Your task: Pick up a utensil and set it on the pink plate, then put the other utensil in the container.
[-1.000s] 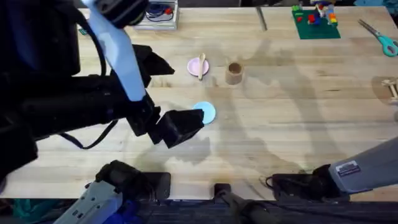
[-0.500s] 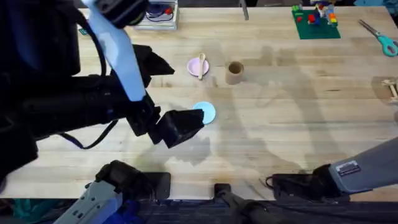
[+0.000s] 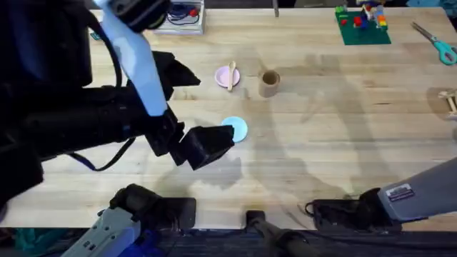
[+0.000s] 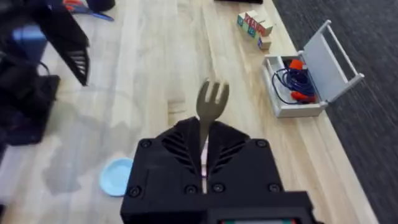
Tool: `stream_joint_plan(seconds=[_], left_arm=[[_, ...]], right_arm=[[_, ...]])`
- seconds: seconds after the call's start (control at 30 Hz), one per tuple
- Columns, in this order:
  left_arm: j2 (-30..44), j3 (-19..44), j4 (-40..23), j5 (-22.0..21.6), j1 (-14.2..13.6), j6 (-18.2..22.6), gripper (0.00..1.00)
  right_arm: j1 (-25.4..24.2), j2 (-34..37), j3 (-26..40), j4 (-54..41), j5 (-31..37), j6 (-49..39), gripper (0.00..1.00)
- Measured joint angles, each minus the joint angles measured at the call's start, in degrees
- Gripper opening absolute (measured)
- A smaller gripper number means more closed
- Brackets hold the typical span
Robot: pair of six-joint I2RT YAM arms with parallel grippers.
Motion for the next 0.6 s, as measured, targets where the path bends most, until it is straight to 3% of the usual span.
stream_joint_plan(seconds=[0.6], left_arm=[[0.02, 0.00, 0.00, 0.00, 0.00, 0.00, 0.993]], right_arm=[[-0.18, 0.54, -15.54, 14.58, -1.23, -0.40, 0.031]])
